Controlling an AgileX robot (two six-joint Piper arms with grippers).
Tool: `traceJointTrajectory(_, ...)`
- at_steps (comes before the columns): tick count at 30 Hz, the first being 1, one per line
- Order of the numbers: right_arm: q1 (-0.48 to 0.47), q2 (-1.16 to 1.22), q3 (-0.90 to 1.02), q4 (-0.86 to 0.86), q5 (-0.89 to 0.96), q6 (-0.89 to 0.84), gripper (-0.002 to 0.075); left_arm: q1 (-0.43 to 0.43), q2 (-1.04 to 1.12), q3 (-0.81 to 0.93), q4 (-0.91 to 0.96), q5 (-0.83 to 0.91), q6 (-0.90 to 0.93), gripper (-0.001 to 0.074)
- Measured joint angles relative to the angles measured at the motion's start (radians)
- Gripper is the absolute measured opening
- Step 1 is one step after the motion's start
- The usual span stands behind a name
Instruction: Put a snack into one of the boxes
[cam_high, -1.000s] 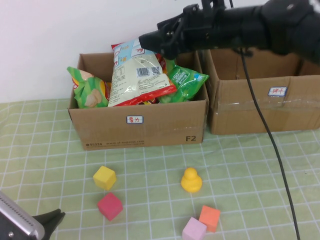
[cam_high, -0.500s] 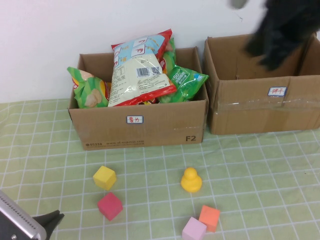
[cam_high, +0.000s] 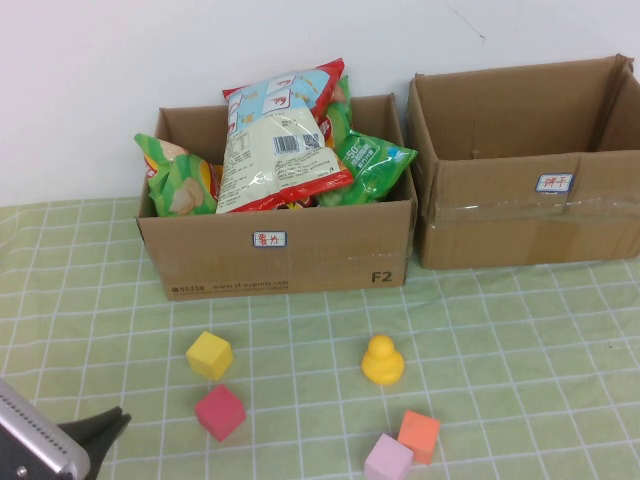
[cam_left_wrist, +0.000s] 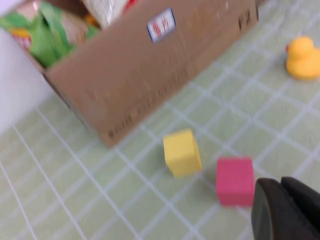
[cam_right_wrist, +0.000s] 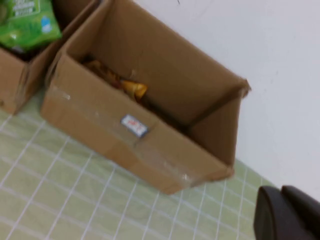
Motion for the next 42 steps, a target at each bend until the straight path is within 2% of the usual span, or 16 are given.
traceJointTrajectory(9, 0.000, -0.441, 0.483, 0.011, -0.100, 0.147, 0.0008, 0.000, -0.082, 0.000, 0.000, -0.065, -0.004, -0.0001)
traceJointTrajectory(17, 0.000, -0.716, 0.844, 0.155, -0.143, 0.173, 0.0008, 0.000, -0.160, 0.000, 0.000, -0.050, -0.026, -0.0001)
traceJointTrajectory(26, 0.000, -0.781, 0.948, 0.202, -0.171, 0.173, 0.0006, 0.000, -0.162, 0.000, 0.000, -0.032, -0.028, -0.0001)
traceJointTrajectory(42, 0.000, -0.781, 0.956, 0.209, -0.174, 0.171, 0.0001, 0.000, -0.171, 0.004, 0.000, -0.018, -0.031, -0.0001)
